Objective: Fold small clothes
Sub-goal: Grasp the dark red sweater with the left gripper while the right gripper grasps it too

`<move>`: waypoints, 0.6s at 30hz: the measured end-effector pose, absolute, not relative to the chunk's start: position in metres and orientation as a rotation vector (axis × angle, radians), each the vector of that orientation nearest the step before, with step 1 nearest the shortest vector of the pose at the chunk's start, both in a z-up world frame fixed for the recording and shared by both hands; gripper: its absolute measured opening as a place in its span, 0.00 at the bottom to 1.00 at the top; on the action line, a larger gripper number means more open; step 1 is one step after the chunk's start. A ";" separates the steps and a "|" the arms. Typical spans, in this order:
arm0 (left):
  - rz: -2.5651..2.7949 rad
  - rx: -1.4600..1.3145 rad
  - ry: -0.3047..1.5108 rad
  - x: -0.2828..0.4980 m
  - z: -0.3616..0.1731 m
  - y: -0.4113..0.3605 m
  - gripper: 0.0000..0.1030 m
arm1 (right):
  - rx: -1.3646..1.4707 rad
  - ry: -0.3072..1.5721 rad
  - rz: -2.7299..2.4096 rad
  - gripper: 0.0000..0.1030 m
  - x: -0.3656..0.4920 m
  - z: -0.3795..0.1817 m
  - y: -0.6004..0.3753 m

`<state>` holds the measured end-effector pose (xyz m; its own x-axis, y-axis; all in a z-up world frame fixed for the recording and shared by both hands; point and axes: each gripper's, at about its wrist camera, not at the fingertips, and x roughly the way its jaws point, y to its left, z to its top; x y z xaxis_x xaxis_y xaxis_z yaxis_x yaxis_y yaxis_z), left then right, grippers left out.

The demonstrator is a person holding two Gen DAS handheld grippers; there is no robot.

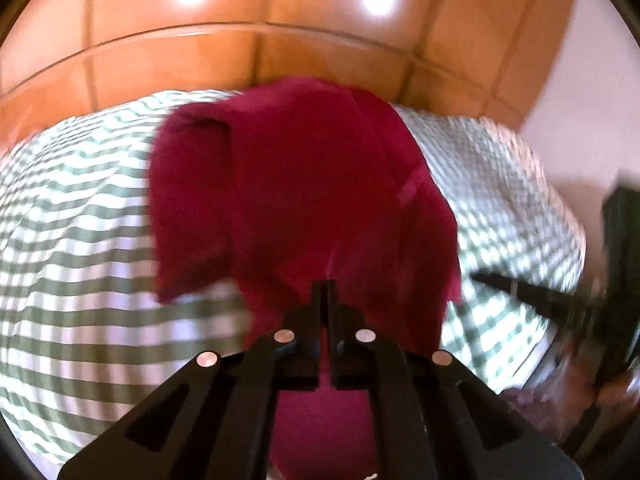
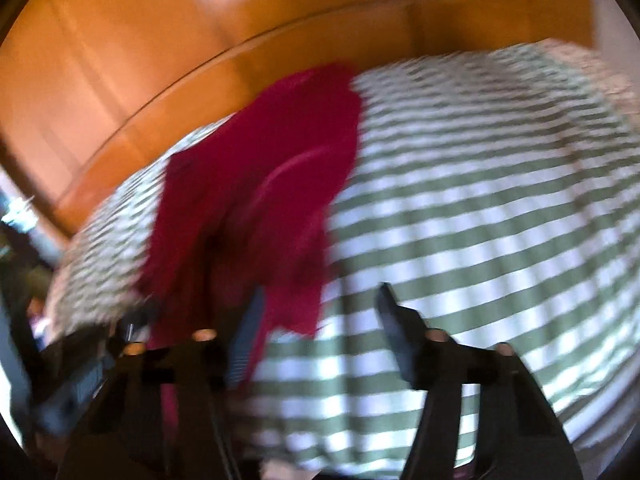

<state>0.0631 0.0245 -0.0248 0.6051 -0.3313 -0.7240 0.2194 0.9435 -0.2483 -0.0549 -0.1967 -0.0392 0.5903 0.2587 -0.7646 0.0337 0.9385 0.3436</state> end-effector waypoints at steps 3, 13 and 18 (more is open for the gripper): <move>-0.262 -0.239 0.803 0.074 -0.002 0.066 0.01 | 0.371 1.042 0.266 0.49 -0.050 -0.054 -0.179; 0.048 -0.338 0.637 0.134 0.059 0.204 0.01 | 0.259 1.017 0.340 0.07 -0.016 -0.036 -0.152; 0.187 -0.292 0.593 0.184 0.089 0.248 0.01 | 0.240 0.785 0.184 0.07 0.010 0.042 -0.222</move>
